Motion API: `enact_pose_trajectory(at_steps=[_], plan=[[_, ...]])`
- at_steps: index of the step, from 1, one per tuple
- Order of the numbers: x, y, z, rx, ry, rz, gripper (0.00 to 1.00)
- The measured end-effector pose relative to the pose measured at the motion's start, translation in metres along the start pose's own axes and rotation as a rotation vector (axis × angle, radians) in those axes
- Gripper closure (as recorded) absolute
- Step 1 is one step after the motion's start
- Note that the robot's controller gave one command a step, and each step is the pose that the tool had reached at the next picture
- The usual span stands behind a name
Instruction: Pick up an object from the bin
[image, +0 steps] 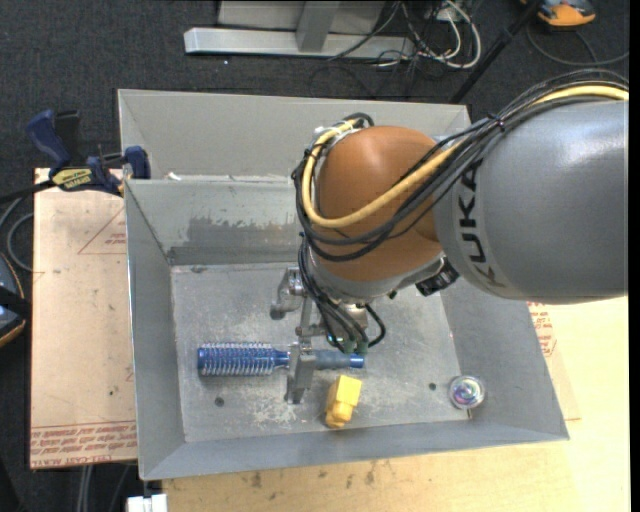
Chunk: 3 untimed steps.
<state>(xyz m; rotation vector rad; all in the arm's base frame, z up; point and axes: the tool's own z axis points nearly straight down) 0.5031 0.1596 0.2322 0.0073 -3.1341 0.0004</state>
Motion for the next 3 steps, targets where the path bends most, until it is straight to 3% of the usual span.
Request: enact_pose_trajectory(at_steps=[1,2,3], plan=[[-0.013,-0.033,0.143,0.001,0.0,-0.03,0.0],[-0.061,-0.06,0.109,0.0,-0.013,-0.195,0.0],[-0.067,-0.035,0.155,-0.001,-0.014,-0.269,0.0]])
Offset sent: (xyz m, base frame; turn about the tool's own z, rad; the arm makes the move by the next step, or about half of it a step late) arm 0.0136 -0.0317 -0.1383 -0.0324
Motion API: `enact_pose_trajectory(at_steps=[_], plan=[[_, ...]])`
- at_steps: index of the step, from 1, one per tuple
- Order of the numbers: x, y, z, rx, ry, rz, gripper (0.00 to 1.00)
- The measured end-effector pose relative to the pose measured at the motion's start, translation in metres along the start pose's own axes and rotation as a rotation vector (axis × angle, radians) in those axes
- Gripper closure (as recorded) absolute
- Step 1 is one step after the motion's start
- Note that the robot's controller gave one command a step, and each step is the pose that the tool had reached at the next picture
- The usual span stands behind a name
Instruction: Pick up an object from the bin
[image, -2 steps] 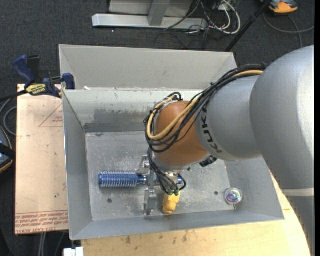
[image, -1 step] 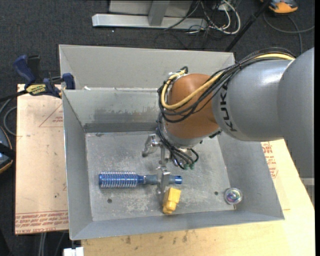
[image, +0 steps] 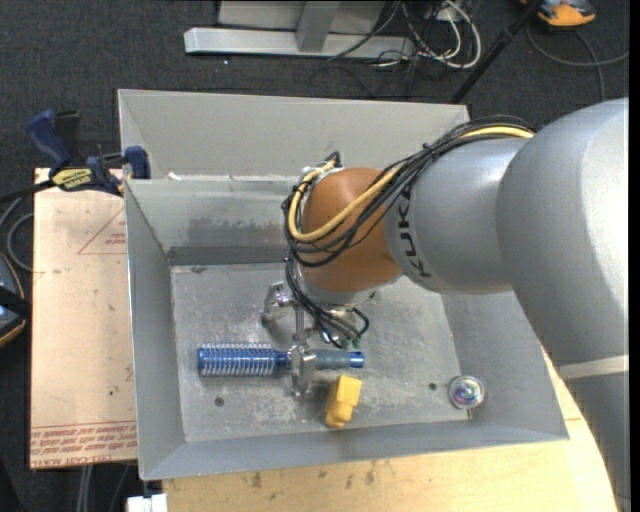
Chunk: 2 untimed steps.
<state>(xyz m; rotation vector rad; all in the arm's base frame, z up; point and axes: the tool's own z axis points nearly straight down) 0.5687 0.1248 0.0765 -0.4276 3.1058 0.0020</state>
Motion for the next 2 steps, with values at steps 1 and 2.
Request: enact_pose_trajectory(at_steps=[1,2], plan=[[-0.001,0.0,-0.002,-0.001,-0.004,0.002,1.0],[0.004,0.005,-0.134,0.0,-0.003,-0.026,1.0]])
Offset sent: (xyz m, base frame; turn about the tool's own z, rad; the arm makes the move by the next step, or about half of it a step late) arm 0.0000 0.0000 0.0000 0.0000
